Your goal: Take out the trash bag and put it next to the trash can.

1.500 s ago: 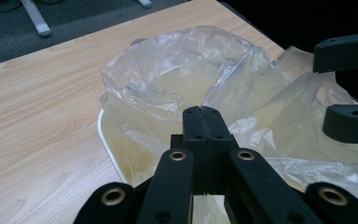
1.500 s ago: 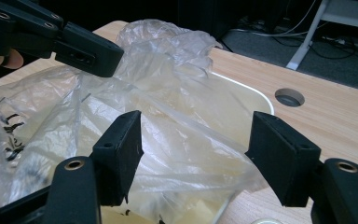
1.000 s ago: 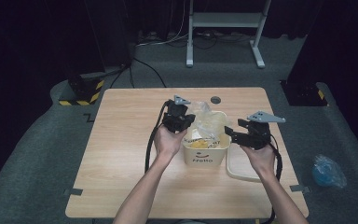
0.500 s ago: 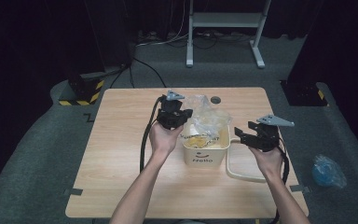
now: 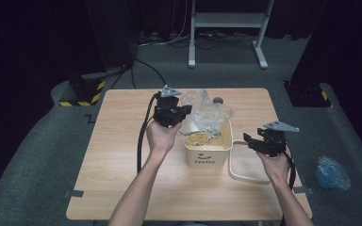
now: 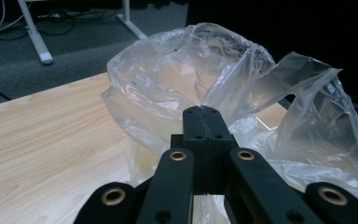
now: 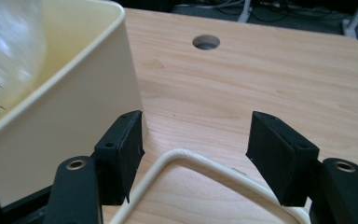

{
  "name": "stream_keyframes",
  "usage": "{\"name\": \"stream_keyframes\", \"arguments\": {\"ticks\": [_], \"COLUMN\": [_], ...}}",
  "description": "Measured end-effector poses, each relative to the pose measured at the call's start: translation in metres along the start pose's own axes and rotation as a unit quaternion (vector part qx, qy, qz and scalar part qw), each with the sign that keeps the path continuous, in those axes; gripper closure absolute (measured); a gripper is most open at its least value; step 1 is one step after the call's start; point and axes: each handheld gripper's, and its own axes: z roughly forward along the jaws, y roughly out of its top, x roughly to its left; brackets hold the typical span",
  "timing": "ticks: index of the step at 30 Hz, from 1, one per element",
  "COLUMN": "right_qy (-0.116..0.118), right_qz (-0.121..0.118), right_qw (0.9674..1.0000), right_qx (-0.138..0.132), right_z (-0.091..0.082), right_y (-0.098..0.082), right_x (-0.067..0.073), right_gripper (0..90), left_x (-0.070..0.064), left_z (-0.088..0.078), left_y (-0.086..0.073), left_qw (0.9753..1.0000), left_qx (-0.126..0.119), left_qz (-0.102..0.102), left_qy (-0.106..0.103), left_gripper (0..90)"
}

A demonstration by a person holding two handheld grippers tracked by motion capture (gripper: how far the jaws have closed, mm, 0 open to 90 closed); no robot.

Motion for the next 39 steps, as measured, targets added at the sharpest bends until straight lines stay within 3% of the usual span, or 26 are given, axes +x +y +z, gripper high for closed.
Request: {"name": "stream_keyframes", "arguments": {"ticks": [9, 23, 39], "right_qy": [-0.013, -0.035, -0.043], "right_qz": [0.012, 0.025, 0.028], "right_qw": [0.9997, 0.9979, 0.9969], "right_qx": [0.019, 0.049, 0.059], "right_z": [0.006, 0.019, 0.024], "right_y": [-0.013, -0.034, -0.040], "right_x": [-0.011, -0.022, -0.023], "right_gripper": [35.5, 36.0, 36.1], "left_x": [0.006, 0.016, 0.030], "left_z": [-0.009, -0.027, -0.048], "left_y": [0.002, 0.007, 0.002], "left_qw": [0.9996, 0.9987, 0.9957], "left_qx": [-0.017, -0.042, -0.075], "left_qz": [-0.019, -0.030, -0.055], "left_qy": [-0.010, -0.007, -0.001], "left_gripper": [90.0, 90.0, 90.0]}}
